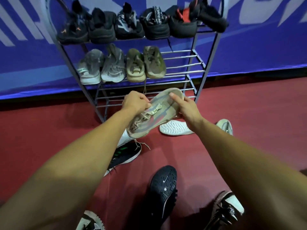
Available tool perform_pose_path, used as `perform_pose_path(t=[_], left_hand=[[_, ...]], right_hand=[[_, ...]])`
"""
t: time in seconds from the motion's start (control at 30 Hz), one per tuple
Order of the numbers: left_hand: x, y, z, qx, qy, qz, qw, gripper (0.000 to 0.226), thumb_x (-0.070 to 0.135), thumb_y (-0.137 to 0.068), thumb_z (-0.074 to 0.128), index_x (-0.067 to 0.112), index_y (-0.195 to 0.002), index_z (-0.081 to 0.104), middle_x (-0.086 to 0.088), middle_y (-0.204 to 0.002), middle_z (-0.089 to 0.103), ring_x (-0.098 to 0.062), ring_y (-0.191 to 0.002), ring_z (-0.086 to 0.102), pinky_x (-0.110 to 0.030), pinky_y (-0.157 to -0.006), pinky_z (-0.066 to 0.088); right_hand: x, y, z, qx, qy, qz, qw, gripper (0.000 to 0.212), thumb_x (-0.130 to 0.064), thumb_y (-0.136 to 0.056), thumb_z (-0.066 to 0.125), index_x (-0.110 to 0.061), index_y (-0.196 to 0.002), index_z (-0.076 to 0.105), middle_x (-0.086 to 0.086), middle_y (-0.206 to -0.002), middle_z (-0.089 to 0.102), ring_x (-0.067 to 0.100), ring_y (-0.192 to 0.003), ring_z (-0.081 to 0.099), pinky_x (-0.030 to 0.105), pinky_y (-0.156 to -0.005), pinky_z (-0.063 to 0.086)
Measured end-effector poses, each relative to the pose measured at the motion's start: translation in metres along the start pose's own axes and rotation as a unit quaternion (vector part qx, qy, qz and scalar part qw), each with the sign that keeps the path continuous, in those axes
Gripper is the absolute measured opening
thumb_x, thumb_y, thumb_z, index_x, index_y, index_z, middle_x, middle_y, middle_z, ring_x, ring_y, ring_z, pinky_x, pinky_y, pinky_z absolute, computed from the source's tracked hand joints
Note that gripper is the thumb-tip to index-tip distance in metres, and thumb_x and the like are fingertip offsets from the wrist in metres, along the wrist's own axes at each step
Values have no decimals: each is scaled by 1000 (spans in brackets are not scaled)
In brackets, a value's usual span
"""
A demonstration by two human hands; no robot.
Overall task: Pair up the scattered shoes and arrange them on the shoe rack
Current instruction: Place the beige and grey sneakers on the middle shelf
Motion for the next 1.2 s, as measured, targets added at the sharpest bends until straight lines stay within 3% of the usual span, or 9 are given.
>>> perform_pose_path(t=[0.13,0.2,0.33,0.6,0.67,0.8,0.9,1.03,1.2], left_hand=[[17,-11,1,-1,99,-32,995,10,12,-77,77,21,-75,75,1,-85,74,-18,-86,69,-31,-84,57],[26,-18,2,-11,146,-48,988,7,6,-79,72,13,-78,73,-7,-82,70,-23,-76,66,-32,-71,56],[43,-27,1,52,201,-89,974,15,12,-75,75,2,-88,75,-10,-67,63,-17,-45,45,-23,-49,38],[60,-49,20,86,305,-98,944,24,9,-76,78,1,-99,75,-16,-94,74,-13,-70,57,-21,-61,43],[62,-55,23,70,332,-104,935,24,6,-76,78,0,-99,74,-16,-89,72,-13,-63,56,-18,-52,41],[68,-55,31,-4,360,-94,928,5,6,-78,75,4,-82,72,-12,-72,63,-18,-58,49,-21,-47,33],[74,-51,40,-84,379,-72,919,10,21,-81,77,16,-78,69,-2,-68,64,-11,-51,51,-19,-45,36],[69,-46,58,-160,356,-69,918,27,47,-83,73,23,-96,72,4,-83,70,-12,-70,61,-23,-54,41],[69,-42,79,-229,401,-84,883,31,47,-79,79,21,-95,75,5,-83,76,-15,-75,68,-22,-52,43]], right_hand=[[-21,-8,-9,-15,34,-4,999,42,-56,-76,76,-17,-87,65,-6,-65,64,7,-51,51,25,-52,36],[-25,-9,-8,-39,43,-5,998,38,-58,-81,72,-20,-83,68,-10,-61,63,1,-48,49,23,-56,34],[-5,4,1,-100,31,38,994,61,-71,-77,67,-17,-103,76,6,-88,76,11,-67,58,28,-67,40],[10,10,-11,-123,-14,68,990,42,-62,-77,72,-27,-101,69,-4,-83,64,9,-72,52,31,-78,36],[9,8,-15,-107,-6,66,992,35,-51,-78,75,-25,-100,68,-1,-87,61,14,-79,50,30,-74,36],[-3,-5,-24,-78,-59,38,994,8,-29,-89,69,-22,-87,66,-12,-62,59,5,-53,46,23,-57,30],[-17,-18,-30,-48,-88,37,994,16,-29,-90,66,-17,-99,71,-7,-70,64,5,-54,48,23,-58,33],[-37,-39,-27,-31,-109,35,993,14,-34,-90,66,-20,-93,69,-8,-66,59,4,-52,45,19,-53,35],[-55,-64,-22,5,-110,37,993,15,-31,-90,67,-16,-90,68,-5,-63,56,7,-52,39,22,-56,29]])
Point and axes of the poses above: each hand's wrist, its own y-axis away from the middle knuckle, its own z-axis out of the palm, x = y × z, the point moved 6 cm from there along -y, towards the middle knuckle
